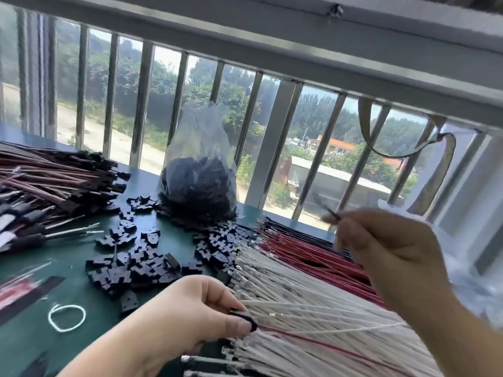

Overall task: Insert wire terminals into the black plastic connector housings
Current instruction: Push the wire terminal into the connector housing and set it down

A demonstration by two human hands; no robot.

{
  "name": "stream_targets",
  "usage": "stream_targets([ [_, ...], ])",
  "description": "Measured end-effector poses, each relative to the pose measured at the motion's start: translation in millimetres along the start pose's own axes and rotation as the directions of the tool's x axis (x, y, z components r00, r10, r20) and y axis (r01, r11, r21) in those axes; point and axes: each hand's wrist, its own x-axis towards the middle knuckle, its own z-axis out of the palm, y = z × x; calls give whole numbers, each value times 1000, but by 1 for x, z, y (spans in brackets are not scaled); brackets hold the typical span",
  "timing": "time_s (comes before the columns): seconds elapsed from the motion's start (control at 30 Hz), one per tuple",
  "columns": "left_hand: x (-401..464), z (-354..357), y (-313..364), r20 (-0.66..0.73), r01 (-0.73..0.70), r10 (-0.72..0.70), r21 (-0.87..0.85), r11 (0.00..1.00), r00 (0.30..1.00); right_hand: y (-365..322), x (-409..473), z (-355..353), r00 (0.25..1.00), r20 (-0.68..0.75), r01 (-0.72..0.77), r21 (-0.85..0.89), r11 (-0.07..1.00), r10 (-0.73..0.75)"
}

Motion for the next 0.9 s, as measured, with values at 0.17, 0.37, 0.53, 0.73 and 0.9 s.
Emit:
stream_targets([
  [0.17,-4,0,1,40,5,-4,-44,999,999,-12,-47,18,868,425,-320,83,944,257],
  [0.37,-3,2,0,42,-6,4,45,999,999,18,-63,27,853,347,-309,-267,913,390],
  [0.53,0,1,-3,25,-2,0,78,997,1000,25,-67,36,887,308,-267,-267,926,345],
  [0.73,0,2,-2,19,-18,17,76,997,1000,25,-70,41,903,286,-245,-276,930,322],
  [0.9,-1,3,0,21,-32,32,21,999,999,20,-69,40,913,252,-251,-275,928,321],
])
